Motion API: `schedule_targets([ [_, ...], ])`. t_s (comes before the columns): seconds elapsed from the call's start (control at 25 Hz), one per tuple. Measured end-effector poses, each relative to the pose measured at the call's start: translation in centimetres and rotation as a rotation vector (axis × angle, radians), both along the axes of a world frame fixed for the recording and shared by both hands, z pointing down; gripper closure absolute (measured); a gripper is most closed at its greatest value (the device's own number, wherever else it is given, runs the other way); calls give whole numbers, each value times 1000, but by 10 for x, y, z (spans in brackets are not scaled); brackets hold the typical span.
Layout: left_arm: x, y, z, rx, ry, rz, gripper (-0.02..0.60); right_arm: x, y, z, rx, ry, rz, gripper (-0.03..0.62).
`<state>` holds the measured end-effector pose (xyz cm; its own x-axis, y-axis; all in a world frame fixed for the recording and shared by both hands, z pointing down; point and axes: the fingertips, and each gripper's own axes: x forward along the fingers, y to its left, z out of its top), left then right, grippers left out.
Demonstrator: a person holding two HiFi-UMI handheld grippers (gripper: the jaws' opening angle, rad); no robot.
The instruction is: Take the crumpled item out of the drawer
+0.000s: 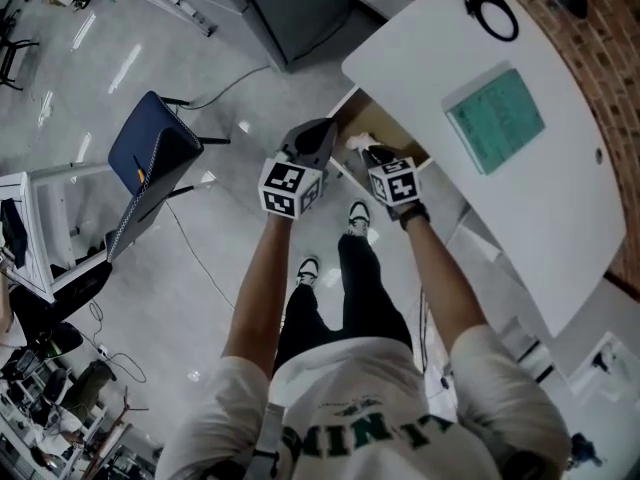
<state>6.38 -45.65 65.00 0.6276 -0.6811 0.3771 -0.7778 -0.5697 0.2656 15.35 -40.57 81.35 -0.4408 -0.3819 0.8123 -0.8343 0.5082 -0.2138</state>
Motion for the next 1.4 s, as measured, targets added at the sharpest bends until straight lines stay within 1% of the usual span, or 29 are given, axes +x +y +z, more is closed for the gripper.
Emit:
schedule_targets([
  [0.04, 2, -1, 7, -6, 0, 0, 586, 3, -4, 12, -8, 18, -9, 542],
  [0.12, 4, -4, 24, -20, -1, 2, 586, 7, -9, 35, -30, 45, -12, 530],
  [0.2, 2, -7, 40, -40, -1, 3, 586, 1, -9, 56, -73, 43, -10, 517],
  [0.28, 0, -9, 54, -60, 2, -3, 586, -7, -5, 74, -118, 34, -29, 505],
  [0.36, 0, -10, 67, -75, 8, -12, 586, -4, -7, 92, -120, 61, -47, 479],
  [0.44, 0, -11, 78, -86, 13, -23, 586, 4, -15, 109, -108, 91, -43, 460],
  [0.52, 0, -16, 89, -96, 17, -31, 586, 12, -25, 123, -99, 117, -33, 451],
  [0.6, 3, -21, 97, -105, 18, -28, 586, 14, -34, 134, -105, 116, -31, 447],
  [0.8, -4, -18, 112, -120, 17, -17, 586, 13, -38, 164, -125, 146, -45, 447],
  [0.92, -11, -15, 115, -129, 27, -34, 586, 11, -40, 171, -129, 154, -36, 447],
  [1.0, -15, -16, 118, -137, 16, -58, 586, 10, -41, 174, -133, 154, -30, 450],
  [1.08, -19, -21, 120, -137, 7, -74, 586, 9, -43, 178, -148, 150, -25, 471],
  [1.16, -20, -25, 120, -131, 1, -72, 586, 9, -44, 180, -165, 145, -8, 494],
  [1.28, -21, -24, 115, -124, 2, -66, 587, 20, -52, 183, -130, 175, 29, 527],
  [1.4, -19, -22, 110, -118, 10, -66, 586, 20, -48, 179, -140, 146, 62, 556],
])
